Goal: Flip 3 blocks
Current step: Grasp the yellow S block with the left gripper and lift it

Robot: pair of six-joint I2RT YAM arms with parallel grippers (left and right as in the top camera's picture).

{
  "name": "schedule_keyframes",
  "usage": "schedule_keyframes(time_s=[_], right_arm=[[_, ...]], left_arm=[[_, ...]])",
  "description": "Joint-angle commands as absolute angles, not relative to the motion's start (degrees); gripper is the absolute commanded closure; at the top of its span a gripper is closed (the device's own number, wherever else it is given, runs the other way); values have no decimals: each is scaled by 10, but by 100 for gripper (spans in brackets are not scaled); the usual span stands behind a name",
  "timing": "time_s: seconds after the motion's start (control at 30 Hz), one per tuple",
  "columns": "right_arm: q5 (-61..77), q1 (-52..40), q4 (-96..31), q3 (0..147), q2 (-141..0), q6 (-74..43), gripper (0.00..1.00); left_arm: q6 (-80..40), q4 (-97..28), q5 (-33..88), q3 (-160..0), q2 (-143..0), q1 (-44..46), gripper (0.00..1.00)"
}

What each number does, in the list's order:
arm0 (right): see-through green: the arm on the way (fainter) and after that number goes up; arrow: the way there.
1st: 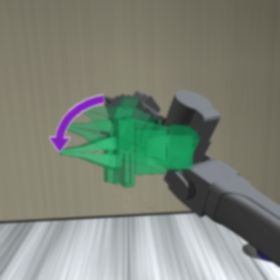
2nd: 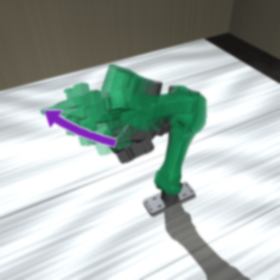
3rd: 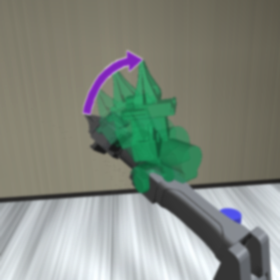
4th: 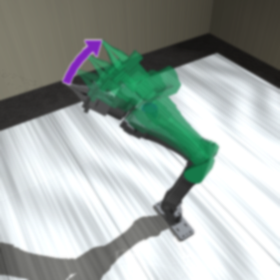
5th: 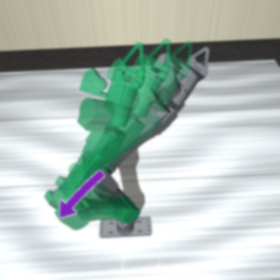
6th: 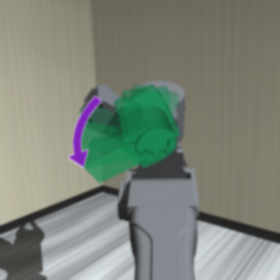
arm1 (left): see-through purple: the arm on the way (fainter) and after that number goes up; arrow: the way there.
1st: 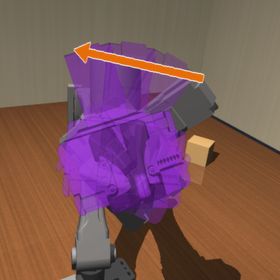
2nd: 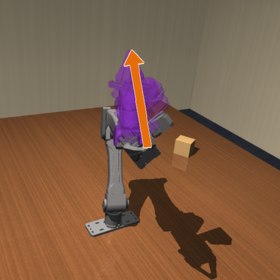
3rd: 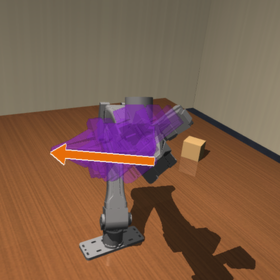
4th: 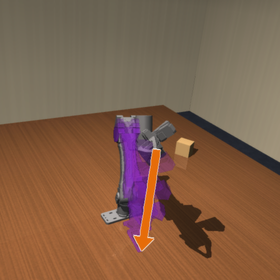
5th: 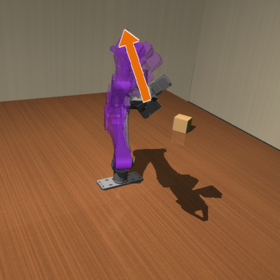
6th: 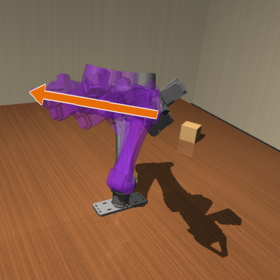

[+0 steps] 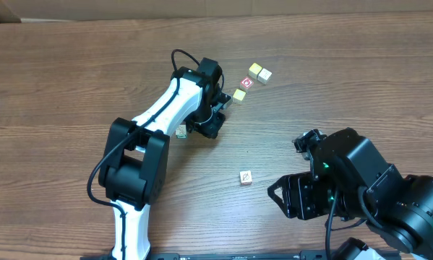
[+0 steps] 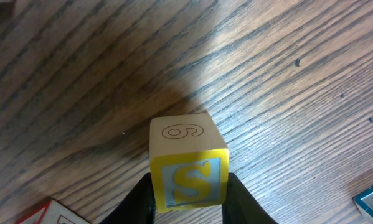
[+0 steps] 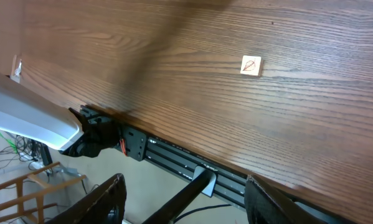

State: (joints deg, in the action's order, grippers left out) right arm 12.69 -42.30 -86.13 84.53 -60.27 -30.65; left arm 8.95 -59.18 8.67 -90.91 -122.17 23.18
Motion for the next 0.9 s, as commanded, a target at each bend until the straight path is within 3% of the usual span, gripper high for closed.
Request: schedule_keyframes(time_s=[0.0, 0.23, 0.4, 0.87], right_arm=[[130, -420, -858, 856, -601, -303, 38], [129, -420, -856, 856, -601, -301, 38], [125, -420, -856, 856, -601, -301, 38], [85, -420, -866, 856, -601, -317, 39]], left_arm=[[88, -593, 84, -922, -1225, 237, 80], [61, -610, 84, -940, -1224, 237, 85], [9, -658, 83, -1007, -1204, 237, 95], [-153, -785, 25, -1001, -1042, 240, 96]])
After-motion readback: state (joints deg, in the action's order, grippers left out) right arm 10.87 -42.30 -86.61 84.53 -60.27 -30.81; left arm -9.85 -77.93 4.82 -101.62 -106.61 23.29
